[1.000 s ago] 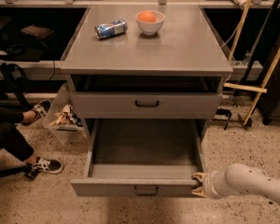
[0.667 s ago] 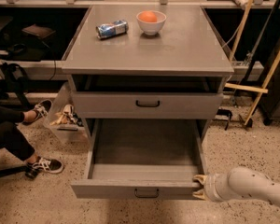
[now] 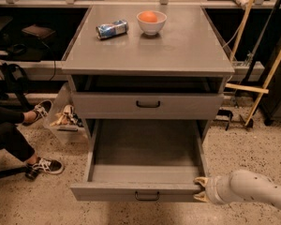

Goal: Open middle drawer

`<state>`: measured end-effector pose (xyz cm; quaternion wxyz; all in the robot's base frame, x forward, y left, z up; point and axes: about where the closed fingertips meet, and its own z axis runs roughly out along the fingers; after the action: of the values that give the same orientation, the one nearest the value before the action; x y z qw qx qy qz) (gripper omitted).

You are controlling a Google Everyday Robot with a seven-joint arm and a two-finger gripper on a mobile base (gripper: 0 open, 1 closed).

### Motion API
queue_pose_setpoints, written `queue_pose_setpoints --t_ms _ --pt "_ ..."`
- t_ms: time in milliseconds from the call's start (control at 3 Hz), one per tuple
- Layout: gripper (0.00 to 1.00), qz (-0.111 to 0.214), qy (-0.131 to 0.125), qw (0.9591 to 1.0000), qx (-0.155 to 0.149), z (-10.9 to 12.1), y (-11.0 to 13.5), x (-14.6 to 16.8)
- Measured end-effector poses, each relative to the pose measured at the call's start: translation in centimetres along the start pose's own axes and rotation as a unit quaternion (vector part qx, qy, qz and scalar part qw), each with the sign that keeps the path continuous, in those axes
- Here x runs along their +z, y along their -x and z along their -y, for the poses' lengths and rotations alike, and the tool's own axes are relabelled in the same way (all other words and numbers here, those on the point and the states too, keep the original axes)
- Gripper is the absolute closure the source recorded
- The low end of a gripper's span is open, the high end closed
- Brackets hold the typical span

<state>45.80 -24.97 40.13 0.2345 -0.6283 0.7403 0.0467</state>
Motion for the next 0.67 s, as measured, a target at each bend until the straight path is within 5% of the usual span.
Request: queue_pose_setpoints --t_ms 667 --pt "1.00 0.001 -0.002 1.0000 0.005 -0.59 -0.05 -0.20"
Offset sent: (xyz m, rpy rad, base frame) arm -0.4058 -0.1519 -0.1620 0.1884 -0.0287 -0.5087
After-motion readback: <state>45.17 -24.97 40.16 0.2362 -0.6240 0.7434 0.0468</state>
